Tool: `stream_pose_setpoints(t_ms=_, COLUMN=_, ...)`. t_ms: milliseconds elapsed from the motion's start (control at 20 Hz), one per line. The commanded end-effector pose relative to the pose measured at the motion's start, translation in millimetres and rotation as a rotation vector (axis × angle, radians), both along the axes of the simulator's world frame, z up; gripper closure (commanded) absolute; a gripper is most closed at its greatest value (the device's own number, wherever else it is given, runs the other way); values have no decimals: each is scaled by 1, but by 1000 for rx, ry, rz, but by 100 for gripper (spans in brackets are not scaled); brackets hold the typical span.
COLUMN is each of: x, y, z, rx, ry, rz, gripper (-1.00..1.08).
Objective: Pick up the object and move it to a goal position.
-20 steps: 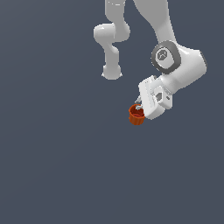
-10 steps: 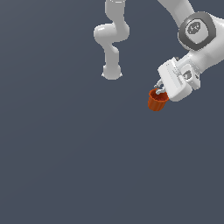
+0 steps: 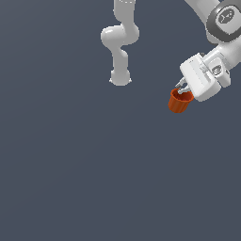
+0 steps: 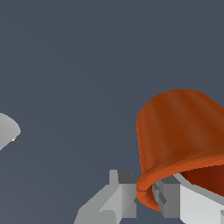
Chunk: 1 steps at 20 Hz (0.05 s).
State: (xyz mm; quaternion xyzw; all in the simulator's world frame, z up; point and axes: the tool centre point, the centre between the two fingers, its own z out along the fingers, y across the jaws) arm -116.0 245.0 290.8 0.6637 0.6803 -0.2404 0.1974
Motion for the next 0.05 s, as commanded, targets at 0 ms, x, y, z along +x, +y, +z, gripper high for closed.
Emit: stream_pose_setpoints(t_ms=0, x=0, y=2, z=2, rx=0, ry=-2, rz=-2, gripper=108)
